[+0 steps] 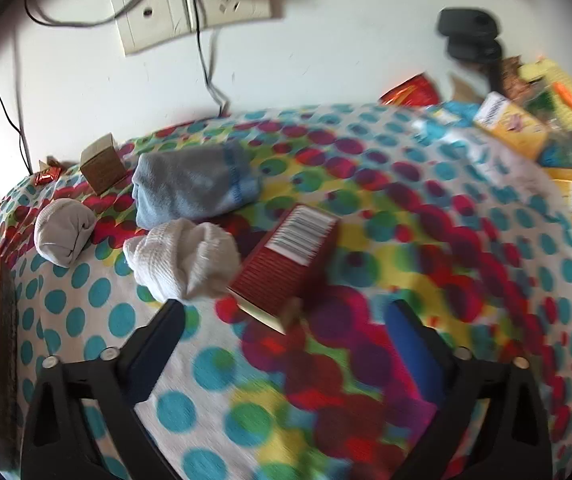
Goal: Organize objects
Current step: 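Grasp the red barcode box with the right tool, then lift the red box with the right tool and carry it over the tray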
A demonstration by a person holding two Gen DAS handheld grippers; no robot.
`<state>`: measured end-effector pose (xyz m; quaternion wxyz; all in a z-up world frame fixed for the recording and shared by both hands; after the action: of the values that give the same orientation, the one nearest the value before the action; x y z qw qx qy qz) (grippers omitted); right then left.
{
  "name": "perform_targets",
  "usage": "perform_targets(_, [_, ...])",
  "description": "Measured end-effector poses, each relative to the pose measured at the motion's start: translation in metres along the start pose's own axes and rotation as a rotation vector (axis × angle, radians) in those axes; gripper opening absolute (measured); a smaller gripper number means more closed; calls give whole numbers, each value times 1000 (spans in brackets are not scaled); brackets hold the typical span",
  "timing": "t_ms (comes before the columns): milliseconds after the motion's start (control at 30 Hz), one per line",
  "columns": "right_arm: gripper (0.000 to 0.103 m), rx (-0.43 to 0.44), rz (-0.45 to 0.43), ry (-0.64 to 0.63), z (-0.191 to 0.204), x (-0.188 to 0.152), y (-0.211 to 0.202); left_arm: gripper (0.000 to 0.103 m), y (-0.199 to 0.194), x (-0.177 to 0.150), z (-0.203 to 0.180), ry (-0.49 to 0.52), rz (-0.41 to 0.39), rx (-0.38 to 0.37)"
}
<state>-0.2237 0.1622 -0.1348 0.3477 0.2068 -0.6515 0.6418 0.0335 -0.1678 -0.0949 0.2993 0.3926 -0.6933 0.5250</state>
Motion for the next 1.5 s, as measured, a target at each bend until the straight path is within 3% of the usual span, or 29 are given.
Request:
perform_targets(67, [71,-12,-9,-1,-2,4,2,71,4,-3,5,-34,26,0])
perform_targets(133, [53,-11,-18,10,-9,6,1,71,6,-2,8,-53,31,2])
perform_targets(300, [27,-17,-15,1,-33,6,-3,71,6,-2,5,-37,24,-3])
perform_targets(600, [27,-31,-55,-24,-78,2,-29,71,-1,-3,-11,39,-8,0])
perform_targets(1000, [27,-72,-117,-79,-98,25,-78,71,-7,-8,-24,108,-23,24])
perform_targets(1200, [27,-89,-178,-105,-86,50,-112,71,-11,-6,-26,124,-39,33])
perform_targets(1500, [27,-49,-243,-177,-33,70,-151,71,-19,-2,-26,125,-60,53])
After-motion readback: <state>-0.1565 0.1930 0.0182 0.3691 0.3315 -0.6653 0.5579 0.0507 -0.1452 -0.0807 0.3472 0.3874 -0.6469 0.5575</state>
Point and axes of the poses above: each gripper's, at about its wrist camera, not at the fingertips, and y roughly the way its jaws point, z to its left, x to its top, the point moved 6 cm from there along y, roughly the way its jaws point, and after that the axes turned 10 degrees about -z, right-handed, at the moved point
